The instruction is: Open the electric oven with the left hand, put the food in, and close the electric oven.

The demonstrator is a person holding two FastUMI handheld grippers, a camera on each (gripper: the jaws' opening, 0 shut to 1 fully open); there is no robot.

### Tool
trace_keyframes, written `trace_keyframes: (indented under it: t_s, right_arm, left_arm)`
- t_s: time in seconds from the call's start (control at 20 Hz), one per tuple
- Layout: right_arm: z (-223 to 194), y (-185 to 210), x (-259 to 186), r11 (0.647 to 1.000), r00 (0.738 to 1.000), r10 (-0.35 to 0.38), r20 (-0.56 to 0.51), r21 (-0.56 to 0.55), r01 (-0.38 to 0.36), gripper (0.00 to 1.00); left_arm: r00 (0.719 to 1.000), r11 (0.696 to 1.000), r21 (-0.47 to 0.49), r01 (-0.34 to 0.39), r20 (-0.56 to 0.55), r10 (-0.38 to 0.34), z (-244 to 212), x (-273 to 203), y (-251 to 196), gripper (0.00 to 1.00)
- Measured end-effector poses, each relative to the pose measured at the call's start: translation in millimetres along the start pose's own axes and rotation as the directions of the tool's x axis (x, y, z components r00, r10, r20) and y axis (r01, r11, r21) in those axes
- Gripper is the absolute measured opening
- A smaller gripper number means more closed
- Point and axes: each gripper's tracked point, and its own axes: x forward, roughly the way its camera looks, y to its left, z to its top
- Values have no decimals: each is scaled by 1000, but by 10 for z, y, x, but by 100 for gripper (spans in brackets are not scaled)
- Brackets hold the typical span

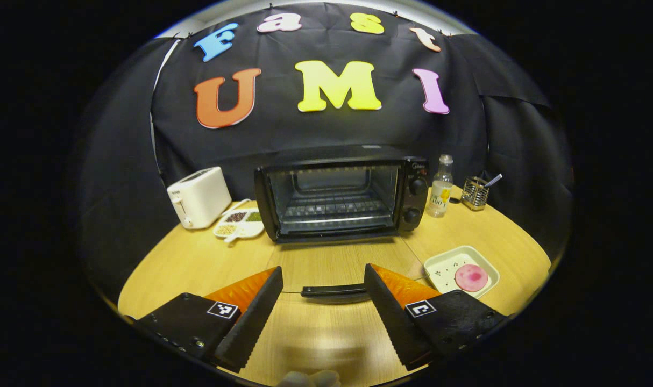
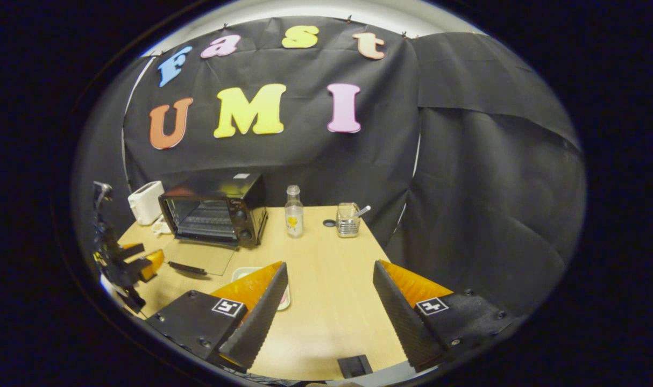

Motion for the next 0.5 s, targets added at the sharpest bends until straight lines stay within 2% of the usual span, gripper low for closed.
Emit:
trace_keyframes:
  t_s: [0.15,0.25,0.4,0.5]
  right_arm:
    - [-174,111,362,999,996,48,-69,3,-48,98]
    - [-312,204,658,996,990,85,-116,20,-83,94]
    - [-573,459,1061,986,963,169,-208,43,-163,81]
    - [-753,633,1308,973,934,229,-275,52,-224,69]
  left_arm:
    - [997,1000,-9,-7,73,8,384,-386,55,97]
    - [993,1000,-8,-29,113,30,615,-620,124,97]
    - [984,997,7,-74,164,72,949,-919,204,97]
    - [978,994,11,-108,181,104,1126,-1074,238,96]
